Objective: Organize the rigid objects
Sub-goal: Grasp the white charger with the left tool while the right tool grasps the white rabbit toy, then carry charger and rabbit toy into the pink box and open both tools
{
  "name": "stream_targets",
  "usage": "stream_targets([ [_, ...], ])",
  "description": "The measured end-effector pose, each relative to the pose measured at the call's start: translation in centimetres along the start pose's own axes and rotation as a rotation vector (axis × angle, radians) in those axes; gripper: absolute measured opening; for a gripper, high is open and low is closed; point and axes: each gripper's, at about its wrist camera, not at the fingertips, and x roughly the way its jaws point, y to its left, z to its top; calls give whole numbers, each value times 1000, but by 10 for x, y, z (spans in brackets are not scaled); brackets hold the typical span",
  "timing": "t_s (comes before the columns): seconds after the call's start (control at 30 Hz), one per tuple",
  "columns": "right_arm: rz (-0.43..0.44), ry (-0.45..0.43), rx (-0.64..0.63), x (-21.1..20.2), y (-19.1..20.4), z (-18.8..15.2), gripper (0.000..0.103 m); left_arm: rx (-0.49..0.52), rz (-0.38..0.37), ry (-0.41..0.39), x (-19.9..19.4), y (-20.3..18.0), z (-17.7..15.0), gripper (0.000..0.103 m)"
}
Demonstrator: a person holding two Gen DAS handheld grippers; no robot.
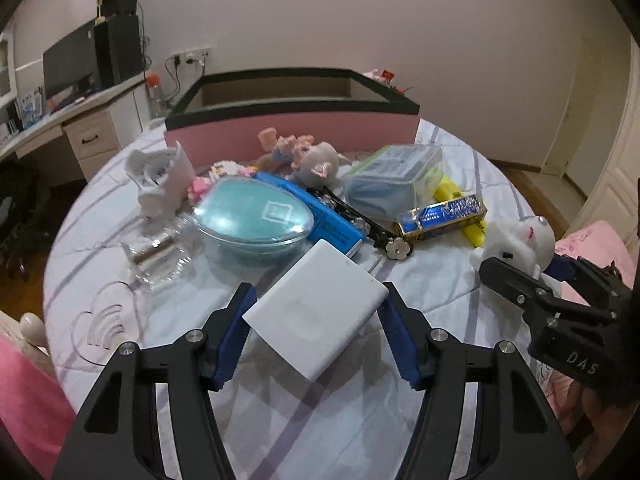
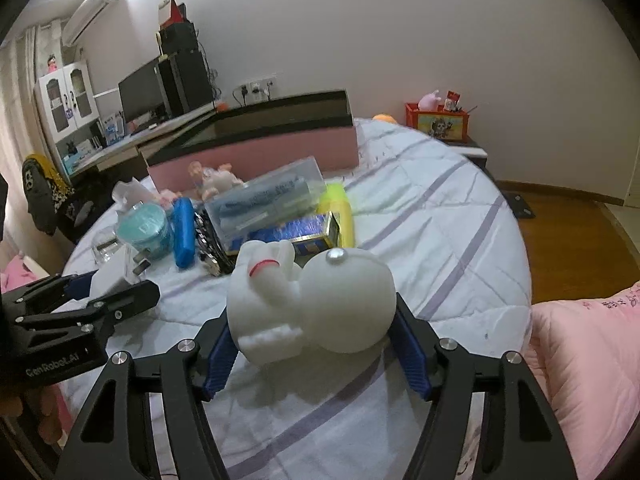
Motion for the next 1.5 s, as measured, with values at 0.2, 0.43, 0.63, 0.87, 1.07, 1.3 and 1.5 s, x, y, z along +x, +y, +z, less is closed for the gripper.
stream_targets([
  [0.2, 4, -36, -25, -14, 13, 15, 70, -9, -20, -46, -17, 9, 10, 63],
  [0.43, 24, -110, -78, -22, 36, 55, 70, 2, -15, -135, -35, 18, 46, 63],
  [0.63, 28, -153, -110, -10, 50, 101, 70, 41, 5, -191, -30, 30, 97, 63],
  [0.87, 41, -139, -130, 29, 55, 167, 70, 54, -30, -154, 17, 53, 176, 63],
  [1.07, 60, -59, -124, 90, 54, 222, 70, 34, -3, -62, 82, 77, 235, 63],
  [1.3, 55, 151, -105, 192, 48, 246, 70, 32, 69, 121, 170, 97, 257, 63],
  [1.5, 14, 303, -114, 241, 48, 244, 70, 18, 98, 237, 217, 109, 253, 64],
])
